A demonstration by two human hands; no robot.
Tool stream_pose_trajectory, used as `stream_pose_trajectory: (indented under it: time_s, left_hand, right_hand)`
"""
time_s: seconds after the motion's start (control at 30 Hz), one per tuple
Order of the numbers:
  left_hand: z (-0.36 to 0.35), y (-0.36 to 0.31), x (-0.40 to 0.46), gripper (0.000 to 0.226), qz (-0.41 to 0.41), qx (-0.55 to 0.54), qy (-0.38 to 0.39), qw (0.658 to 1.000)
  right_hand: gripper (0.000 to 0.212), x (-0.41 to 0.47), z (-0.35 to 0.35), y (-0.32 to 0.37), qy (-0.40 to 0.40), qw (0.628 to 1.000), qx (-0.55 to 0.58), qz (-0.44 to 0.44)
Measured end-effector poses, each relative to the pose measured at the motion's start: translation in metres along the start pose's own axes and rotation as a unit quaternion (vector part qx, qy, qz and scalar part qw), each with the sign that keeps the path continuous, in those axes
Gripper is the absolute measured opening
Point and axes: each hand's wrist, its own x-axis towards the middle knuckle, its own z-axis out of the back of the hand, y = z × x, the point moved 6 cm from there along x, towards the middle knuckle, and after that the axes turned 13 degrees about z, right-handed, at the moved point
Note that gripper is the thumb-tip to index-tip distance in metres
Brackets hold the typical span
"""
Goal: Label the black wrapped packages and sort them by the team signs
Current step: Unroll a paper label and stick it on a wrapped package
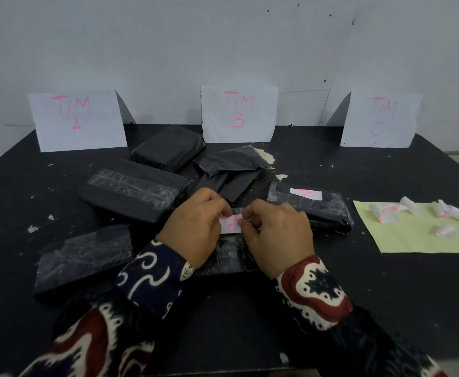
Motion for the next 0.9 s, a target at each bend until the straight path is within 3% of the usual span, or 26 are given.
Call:
stream_pose_trajectory:
  time_s: [0.27,0.43,0.6,0.7,0.8,0.9]
  left_hand:
    - [-0.003,0.012,-0.003,0.022,-0.005,0.094,-0.016,0.995]
    - [0.001,0.011,-0.013,0.041,-0.014,0.114,0.025,0.993]
    - [0.005,-0.001,-0.027,0.051,-0.052,0.095,0.067,0.992]
    - [0.002,0.007,-0.036,0.062,-0.052,0.157,0.106,0.981]
    - [0.0,0.017,-0.044,0.081,-0.033,0.21,0.138,0.967]
    - [-0.004,0.024,-0.053,0.093,-0.025,0.218,0.146,0.965]
  right_hand:
    - [0.011,-0.002,-0.008,-0.003,0.01,0.998,-0.063,0.011]
    - [0.011,-0.006,-0.01,-0.009,0.035,0.994,-0.107,-0.018]
    - [0.032,-0.01,0.006,0.008,-0.027,0.998,-0.025,0.047]
    - [0.045,-0.017,-0.001,0.018,0.048,0.994,-0.01,0.101]
    - [0.068,-0.027,-0.015,0.012,0.146,0.984,-0.068,0.083]
    - [0.074,-0.034,-0.02,0.01,0.171,0.977,-0.101,0.082]
